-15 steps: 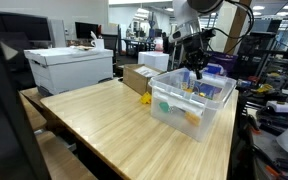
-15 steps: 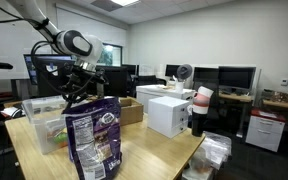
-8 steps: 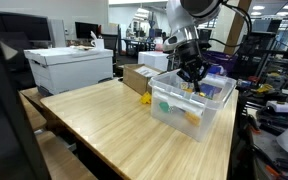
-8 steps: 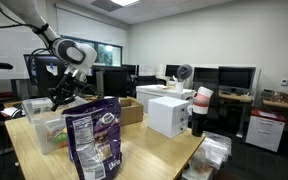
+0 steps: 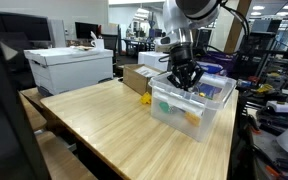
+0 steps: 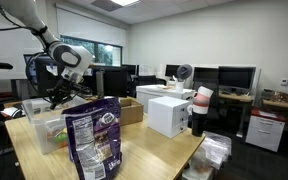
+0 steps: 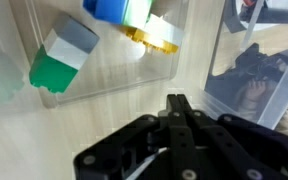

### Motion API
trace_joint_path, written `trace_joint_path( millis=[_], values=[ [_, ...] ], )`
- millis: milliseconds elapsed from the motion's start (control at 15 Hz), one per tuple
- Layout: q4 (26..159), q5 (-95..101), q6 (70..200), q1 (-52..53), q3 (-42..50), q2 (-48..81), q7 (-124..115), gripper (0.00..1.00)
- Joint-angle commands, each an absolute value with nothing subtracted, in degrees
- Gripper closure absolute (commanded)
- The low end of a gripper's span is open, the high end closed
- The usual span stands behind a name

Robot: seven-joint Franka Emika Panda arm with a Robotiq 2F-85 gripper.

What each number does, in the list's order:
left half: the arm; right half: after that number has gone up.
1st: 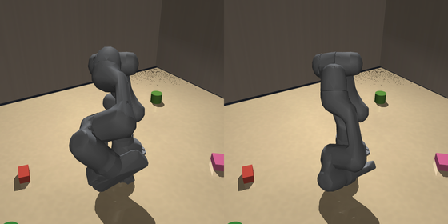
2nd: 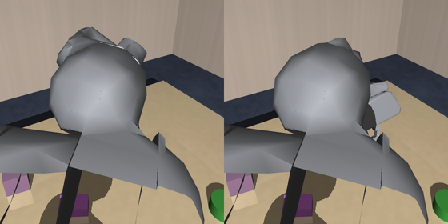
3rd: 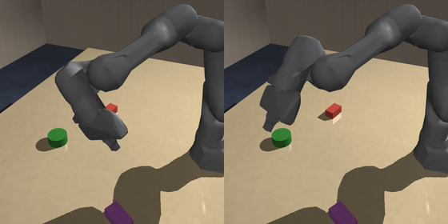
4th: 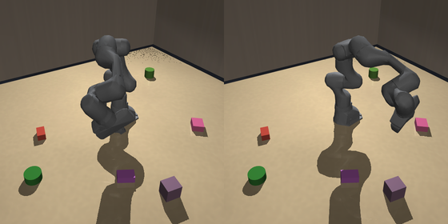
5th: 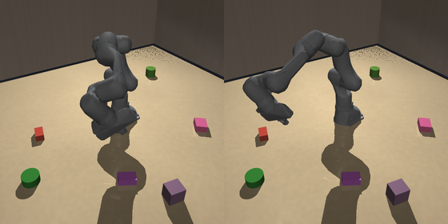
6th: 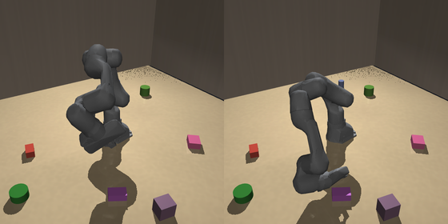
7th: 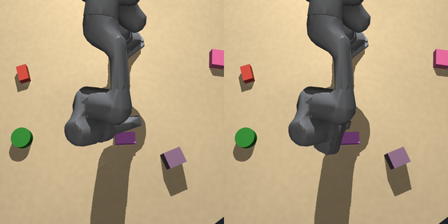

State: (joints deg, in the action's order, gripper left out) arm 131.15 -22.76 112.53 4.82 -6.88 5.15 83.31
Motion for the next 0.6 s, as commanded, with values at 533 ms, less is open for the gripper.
trace_joint_path(
  millis=[533],
  values=[
    [129.2,-31.9,115.7,5.4,-10.0,8.4,89.0,0.98]
  ],
)
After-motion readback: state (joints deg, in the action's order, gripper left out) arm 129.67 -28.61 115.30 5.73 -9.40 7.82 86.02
